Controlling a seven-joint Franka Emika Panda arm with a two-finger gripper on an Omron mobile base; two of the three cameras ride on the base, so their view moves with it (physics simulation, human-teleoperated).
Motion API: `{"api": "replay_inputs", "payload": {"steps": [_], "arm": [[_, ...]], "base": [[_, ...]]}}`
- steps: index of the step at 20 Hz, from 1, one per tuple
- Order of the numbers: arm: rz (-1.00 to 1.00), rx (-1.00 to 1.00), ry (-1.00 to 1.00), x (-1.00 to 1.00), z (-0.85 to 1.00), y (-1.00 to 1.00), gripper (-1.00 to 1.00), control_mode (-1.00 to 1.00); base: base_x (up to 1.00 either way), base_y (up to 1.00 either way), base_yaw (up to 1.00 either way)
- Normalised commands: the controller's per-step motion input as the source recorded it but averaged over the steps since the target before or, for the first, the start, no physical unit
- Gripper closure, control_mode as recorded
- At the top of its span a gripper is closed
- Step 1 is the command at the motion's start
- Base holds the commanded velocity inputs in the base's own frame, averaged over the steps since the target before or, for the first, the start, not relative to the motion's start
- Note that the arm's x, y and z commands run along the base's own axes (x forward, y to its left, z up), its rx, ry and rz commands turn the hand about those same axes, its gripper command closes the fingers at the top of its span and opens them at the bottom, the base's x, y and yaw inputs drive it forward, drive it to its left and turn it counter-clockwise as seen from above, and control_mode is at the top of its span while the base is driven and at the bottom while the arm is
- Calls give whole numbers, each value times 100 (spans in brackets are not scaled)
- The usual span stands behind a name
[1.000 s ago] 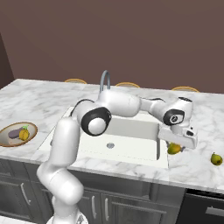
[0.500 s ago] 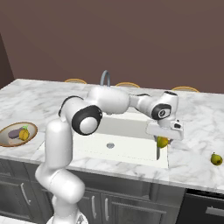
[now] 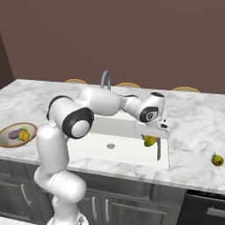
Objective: There is a mixed pile of frozen fruits and vegetables on the counter. Locate all the frozen vegetables and place the items in a bowl on the counter. Take all the frozen fruits and defrost them in a running sink.
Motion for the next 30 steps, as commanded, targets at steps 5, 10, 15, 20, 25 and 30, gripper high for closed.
{"api": "replay_inputs", "payload": {"steps": [5,10,15,20,25,30], "arm": [[5,6,3,24,-12,76,100,-100],[4,3,8,44,-16,84,100,-100],[5,0,13,53,-24,84,100,-100],[3,1,11,45,-37,63,100,-100],[0,0,6,20,-50,8,100,-100],[4,0,9,43,-38,8,100,-100]], "base": [[0,0,0],[0,0,0],[0,0,0],[0,0,0],[0,0,0],[0,0,0]]}}
